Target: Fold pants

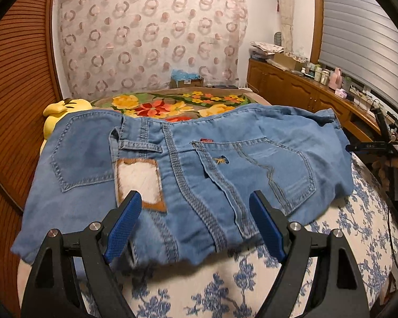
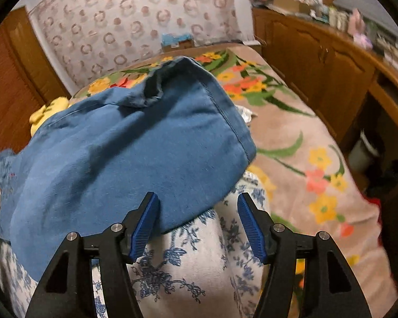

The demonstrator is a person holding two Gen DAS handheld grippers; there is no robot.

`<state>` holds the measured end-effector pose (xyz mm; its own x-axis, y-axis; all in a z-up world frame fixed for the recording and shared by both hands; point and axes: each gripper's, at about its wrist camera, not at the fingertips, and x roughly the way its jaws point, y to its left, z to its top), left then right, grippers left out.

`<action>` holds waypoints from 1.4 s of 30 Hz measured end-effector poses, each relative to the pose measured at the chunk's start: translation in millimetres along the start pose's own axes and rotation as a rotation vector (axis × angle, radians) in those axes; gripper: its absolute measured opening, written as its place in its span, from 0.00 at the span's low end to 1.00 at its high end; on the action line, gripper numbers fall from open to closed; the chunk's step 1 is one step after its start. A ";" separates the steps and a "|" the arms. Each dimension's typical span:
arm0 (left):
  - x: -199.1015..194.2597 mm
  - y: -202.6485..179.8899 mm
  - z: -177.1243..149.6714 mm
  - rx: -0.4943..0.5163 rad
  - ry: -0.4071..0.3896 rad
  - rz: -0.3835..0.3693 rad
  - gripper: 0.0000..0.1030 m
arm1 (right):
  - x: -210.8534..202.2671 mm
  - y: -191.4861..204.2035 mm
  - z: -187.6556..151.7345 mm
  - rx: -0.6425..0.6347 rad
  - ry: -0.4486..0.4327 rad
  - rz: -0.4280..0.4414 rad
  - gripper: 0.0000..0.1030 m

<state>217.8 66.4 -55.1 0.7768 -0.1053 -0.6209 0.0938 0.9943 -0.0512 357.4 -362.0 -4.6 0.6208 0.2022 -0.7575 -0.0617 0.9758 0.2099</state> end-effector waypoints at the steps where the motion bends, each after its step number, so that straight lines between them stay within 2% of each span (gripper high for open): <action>1: -1.1 -0.1 -1.6 -0.003 0.000 0.002 0.82 | 2.6 -2.3 1.6 0.017 0.004 0.015 0.64; 6: -4.1 4.3 -8.5 -0.020 0.004 0.003 0.81 | 19.4 -15.0 12.3 0.106 0.020 0.122 0.65; 10: -7.7 8.2 -12.5 -0.033 0.005 0.008 0.81 | 29.8 -14.8 21.2 0.101 0.036 0.126 0.63; 12: -10.6 11.6 -12.5 -0.032 0.002 0.012 0.81 | 25.7 -6.9 22.3 0.065 0.021 0.095 0.54; 15: -14.5 16.4 -15.1 -0.039 0.000 0.021 0.82 | 16.7 2.6 25.9 0.005 -0.031 0.028 0.29; 16: -16.1 19.0 -16.3 -0.044 -0.002 0.024 0.81 | 16.0 7.2 25.9 -0.018 -0.039 0.034 0.10; 20: -19.6 29.1 -21.4 -0.063 -0.003 0.042 0.81 | 6.8 27.7 27.9 -0.116 -0.083 0.037 0.08; 26: -22.5 49.0 -33.9 -0.099 0.007 0.086 0.82 | -7.3 39.9 24.1 -0.167 -0.165 0.042 0.08; 31: -17.5 60.3 -44.0 -0.117 0.034 0.098 0.82 | 1.9 40.3 5.4 -0.203 -0.165 0.023 0.08; 34: -11.0 60.7 -44.1 -0.115 0.048 0.086 0.74 | 4.8 42.1 -1.5 -0.203 -0.157 0.017 0.08; 37: -9.5 53.6 -40.8 -0.090 0.034 0.053 0.61 | 0.3 48.3 -3.1 -0.203 -0.157 0.009 0.08; 38: -9.2 52.2 -38.7 -0.088 0.029 0.035 0.53 | -2.9 51.0 -2.7 -0.204 -0.158 0.007 0.08; 42: -6.1 47.6 -32.7 -0.079 0.027 0.018 0.51 | -11.7 58.9 -0.9 -0.206 -0.161 -0.005 0.08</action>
<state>197.2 114.9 -79.4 0.7609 -0.0880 -0.6428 0.0300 0.9945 -0.1006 345.7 -306.8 16.1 0.7367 0.1976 -0.6467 -0.2060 0.9765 0.0637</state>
